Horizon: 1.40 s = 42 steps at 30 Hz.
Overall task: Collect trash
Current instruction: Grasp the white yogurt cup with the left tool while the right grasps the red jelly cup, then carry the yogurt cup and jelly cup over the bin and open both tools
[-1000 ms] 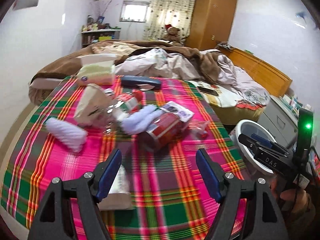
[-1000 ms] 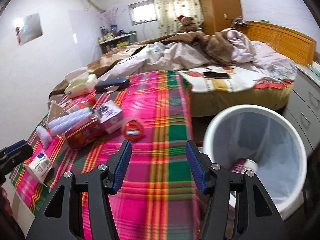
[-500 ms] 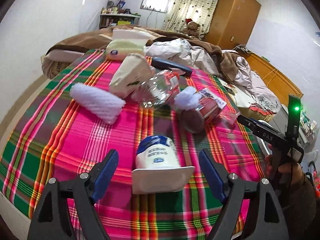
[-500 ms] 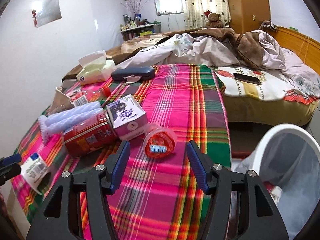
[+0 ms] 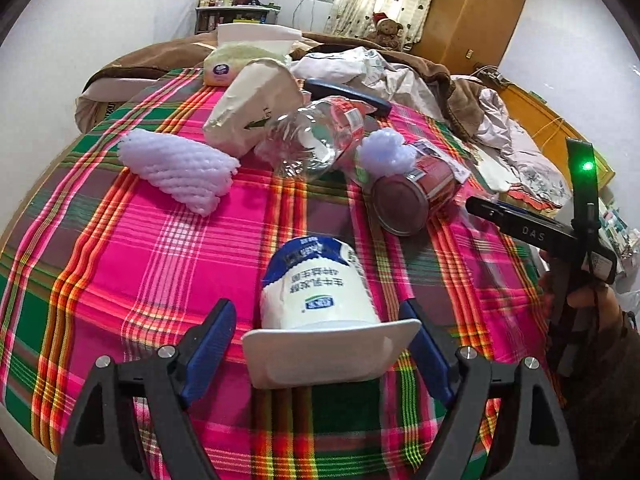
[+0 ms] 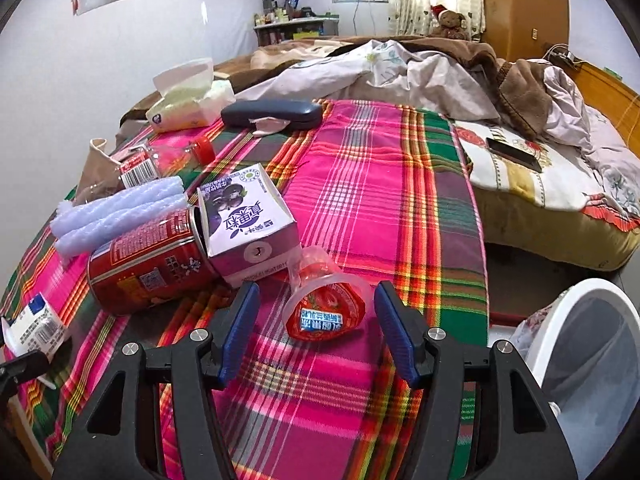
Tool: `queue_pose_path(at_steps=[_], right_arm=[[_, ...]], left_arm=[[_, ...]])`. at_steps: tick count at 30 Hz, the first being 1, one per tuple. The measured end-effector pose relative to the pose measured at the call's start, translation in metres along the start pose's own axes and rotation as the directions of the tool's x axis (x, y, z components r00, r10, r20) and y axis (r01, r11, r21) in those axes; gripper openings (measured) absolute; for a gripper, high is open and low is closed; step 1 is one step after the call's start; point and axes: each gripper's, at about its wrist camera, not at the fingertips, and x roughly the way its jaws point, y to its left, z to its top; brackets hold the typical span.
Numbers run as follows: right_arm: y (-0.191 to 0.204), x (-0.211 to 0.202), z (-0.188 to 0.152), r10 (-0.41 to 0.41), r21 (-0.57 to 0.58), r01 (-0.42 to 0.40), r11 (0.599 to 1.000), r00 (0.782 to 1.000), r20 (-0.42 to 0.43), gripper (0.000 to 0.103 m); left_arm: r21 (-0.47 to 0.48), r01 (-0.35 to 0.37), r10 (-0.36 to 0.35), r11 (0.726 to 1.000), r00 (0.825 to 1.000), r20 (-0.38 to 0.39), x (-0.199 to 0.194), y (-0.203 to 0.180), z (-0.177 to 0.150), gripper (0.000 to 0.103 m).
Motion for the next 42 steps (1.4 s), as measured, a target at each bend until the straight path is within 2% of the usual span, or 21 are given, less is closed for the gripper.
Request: queue_pose_path(at_steps=[5,7,11,14,15,30,42], right_arm=[[-0.003,0.007,0.004,-0.009,-0.001,0.009,1.000,0.999,-0.031,0.061],[-0.006,0.011,0.004,-0.011,0.011,0.011,1.000,0.998,-0.054,0.061],[-0.006,0.009,0.004,0.011,0.015,-0.010,1.000,0.999,-0.048,0.061],[-0.006,0.008,0.003,0.014,0.015,-0.013,1.000,0.999,-0.042,0.053],[-0.006,0.007,0.003,0.015,0.014,-0.015,1.000,0.999,-0.040,0.045],[-0.007,-0.012,-0.008,0.042,0.049,-0.042,0.998,0.999,0.006,0.045],[-0.017,-0.047,-0.020,0.049,0.093,-0.056,0.994,0.995,0.082,0.045]], left_arm=[[-0.012,0.022,-0.022,1.000,1.000,-0.009,0.003,0.002,0.000,0.084],[-0.016,0.023,-0.023,1.000,1.000,-0.008,0.004,0.002,0.001,0.081],[-0.016,0.024,-0.024,1.000,1.000,-0.011,0.004,0.002,0.000,0.073],[-0.027,0.031,-0.031,0.999,0.999,-0.009,0.004,0.003,0.000,0.068],[-0.025,0.030,-0.031,0.999,0.999,-0.011,0.004,0.002,0.000,0.068],[0.004,0.037,-0.037,0.999,0.999,0.006,-0.006,-0.015,-0.001,0.068],[0.096,0.068,-0.072,0.993,0.996,0.042,-0.022,-0.054,0.007,0.068]])
